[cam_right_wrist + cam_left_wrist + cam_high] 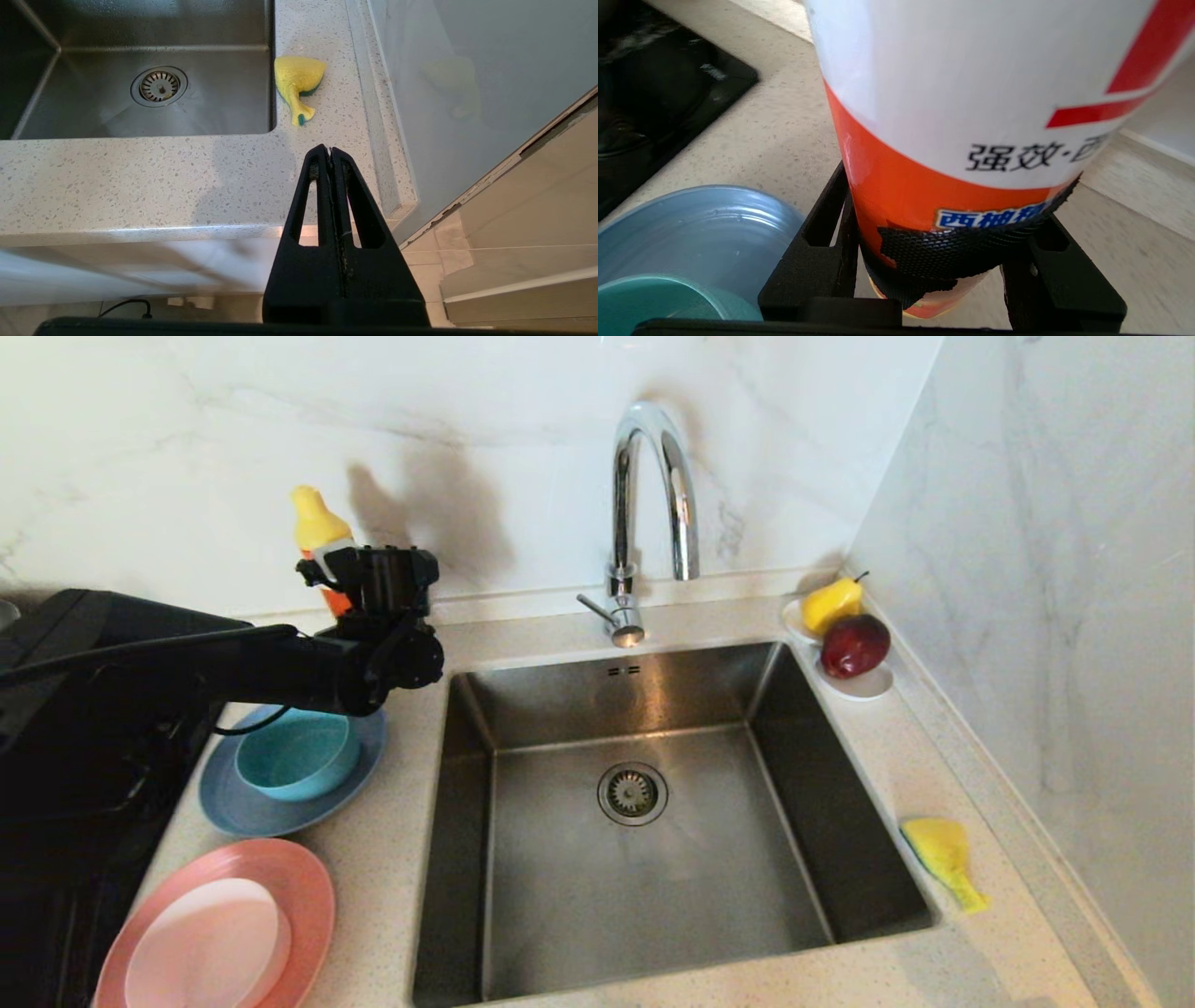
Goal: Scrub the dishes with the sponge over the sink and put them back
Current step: Place the dish soap on the table
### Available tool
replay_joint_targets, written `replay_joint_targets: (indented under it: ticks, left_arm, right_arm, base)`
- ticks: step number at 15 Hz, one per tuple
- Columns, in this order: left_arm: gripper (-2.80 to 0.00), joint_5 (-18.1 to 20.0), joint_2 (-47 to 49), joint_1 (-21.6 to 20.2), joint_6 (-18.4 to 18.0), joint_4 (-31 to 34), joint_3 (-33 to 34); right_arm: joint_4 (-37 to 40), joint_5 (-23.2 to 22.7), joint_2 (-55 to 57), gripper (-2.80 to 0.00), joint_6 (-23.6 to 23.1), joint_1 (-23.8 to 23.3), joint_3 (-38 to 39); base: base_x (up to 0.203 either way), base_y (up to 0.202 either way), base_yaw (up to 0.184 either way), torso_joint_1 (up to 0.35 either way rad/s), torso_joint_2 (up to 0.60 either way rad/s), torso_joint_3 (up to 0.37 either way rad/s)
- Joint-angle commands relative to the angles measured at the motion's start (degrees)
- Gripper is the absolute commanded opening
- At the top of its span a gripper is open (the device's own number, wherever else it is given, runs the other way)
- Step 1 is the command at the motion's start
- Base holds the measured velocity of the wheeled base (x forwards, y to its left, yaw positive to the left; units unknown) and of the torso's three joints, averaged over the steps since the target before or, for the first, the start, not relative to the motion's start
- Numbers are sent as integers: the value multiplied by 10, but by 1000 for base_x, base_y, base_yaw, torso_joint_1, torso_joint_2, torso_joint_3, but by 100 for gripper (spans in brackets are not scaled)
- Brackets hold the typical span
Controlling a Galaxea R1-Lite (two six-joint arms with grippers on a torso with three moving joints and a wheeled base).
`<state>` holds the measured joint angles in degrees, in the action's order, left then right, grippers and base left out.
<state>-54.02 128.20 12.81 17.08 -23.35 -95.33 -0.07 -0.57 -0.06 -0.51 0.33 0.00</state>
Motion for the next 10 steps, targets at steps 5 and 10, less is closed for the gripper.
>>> replay_joint_targets:
  ticks: [5, 10]
  left_arm:
    - [-280, -34, 46, -5, -28, -65, -41]
    - [-280, -46, 77, -6, -38, -112, -63]
  right_arm:
    - [0, 0, 0, -280, 0, 0, 0]
    - [0, 0, 0, -280, 0, 0, 0]
  base:
    - [0, 0, 0, 0, 0, 0]
    - [0, 0, 0, 0, 0, 0]
